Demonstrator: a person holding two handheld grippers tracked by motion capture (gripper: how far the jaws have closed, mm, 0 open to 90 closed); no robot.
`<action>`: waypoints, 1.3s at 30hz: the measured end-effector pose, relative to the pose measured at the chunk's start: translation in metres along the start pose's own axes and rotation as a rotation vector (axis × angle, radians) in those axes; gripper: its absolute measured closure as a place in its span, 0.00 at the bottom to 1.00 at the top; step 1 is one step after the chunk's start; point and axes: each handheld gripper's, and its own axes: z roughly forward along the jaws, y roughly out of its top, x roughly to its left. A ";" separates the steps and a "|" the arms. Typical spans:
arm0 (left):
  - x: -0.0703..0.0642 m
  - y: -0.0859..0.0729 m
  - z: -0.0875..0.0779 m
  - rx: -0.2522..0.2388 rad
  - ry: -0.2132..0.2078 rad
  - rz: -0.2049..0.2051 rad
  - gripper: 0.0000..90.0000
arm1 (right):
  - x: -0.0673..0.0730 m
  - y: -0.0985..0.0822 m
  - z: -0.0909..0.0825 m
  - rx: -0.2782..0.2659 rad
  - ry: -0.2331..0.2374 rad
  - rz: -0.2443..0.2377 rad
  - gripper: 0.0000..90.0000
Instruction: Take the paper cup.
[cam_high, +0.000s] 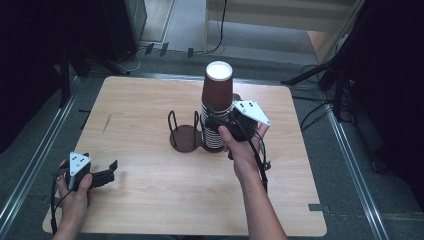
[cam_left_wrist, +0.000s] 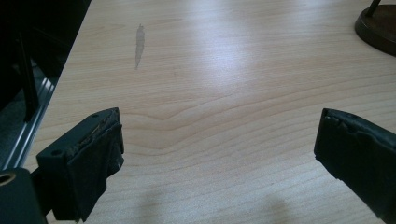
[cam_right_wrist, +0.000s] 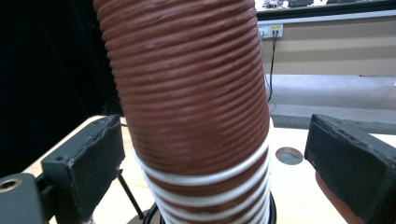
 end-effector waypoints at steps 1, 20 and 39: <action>0.000 0.000 0.000 0.000 0.000 0.000 0.03 | 0.000 0.001 0.001 0.000 0.001 0.005 0.05; 0.001 0.000 0.001 0.008 -0.004 -0.015 0.03 | 0.011 0.009 0.022 -0.019 -0.022 -0.006 0.06; 0.001 0.001 0.001 0.015 -0.001 -0.012 0.03 | 0.019 0.008 0.039 -0.063 -0.071 -0.034 0.08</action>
